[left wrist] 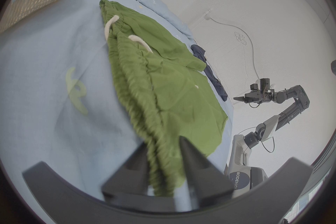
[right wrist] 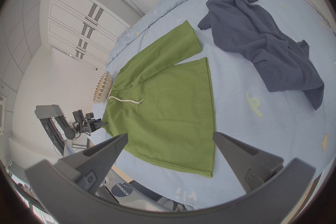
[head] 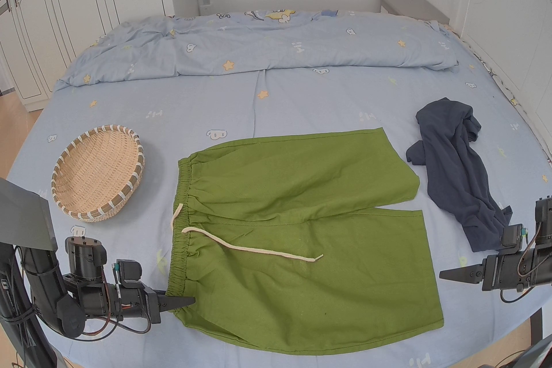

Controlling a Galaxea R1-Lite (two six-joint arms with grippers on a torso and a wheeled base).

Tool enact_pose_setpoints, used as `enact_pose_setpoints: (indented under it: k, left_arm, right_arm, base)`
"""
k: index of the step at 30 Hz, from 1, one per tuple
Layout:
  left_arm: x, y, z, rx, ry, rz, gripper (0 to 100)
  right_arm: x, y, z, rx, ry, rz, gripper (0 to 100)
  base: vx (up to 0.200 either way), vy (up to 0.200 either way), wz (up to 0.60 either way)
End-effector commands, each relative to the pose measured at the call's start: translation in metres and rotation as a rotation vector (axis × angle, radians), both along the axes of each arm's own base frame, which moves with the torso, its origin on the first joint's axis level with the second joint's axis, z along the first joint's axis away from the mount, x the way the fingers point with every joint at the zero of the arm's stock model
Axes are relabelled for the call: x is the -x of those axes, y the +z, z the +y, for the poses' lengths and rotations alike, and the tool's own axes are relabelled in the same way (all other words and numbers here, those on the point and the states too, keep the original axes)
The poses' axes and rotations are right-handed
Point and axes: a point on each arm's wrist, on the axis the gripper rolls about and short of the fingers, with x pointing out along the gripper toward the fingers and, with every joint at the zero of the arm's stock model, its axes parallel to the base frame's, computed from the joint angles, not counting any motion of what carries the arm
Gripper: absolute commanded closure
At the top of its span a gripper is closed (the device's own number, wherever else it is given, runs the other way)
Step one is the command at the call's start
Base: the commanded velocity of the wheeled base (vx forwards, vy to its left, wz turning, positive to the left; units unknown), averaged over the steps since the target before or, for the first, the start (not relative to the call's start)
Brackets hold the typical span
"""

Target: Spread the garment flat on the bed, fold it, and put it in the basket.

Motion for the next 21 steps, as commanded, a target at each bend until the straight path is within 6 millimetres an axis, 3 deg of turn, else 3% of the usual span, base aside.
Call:
enact_pose_setpoints:
  k: [1,8,21]
  left_arm:
    - [0.011,-0.003,0.003,0.009,-0.003,0.029,100]
    - [0.013,-0.001,0.01,0.013,0.029,0.022,100]
    - [0.013,-0.001,0.01,0.013,0.03,0.019,100]
  right_arm:
    - [-0.006,-0.011,0.0,0.015,0.012,0.057,0]
    - [-0.018,-0.039,-0.002,0.098,0.082,0.155,0]
    - [-0.03,-0.067,0.0,0.101,0.105,0.248,0]
  base:
    - [0.0,0.0,0.0]
    - [0.0,0.0,0.0]
    - [0.0,0.0,0.0]
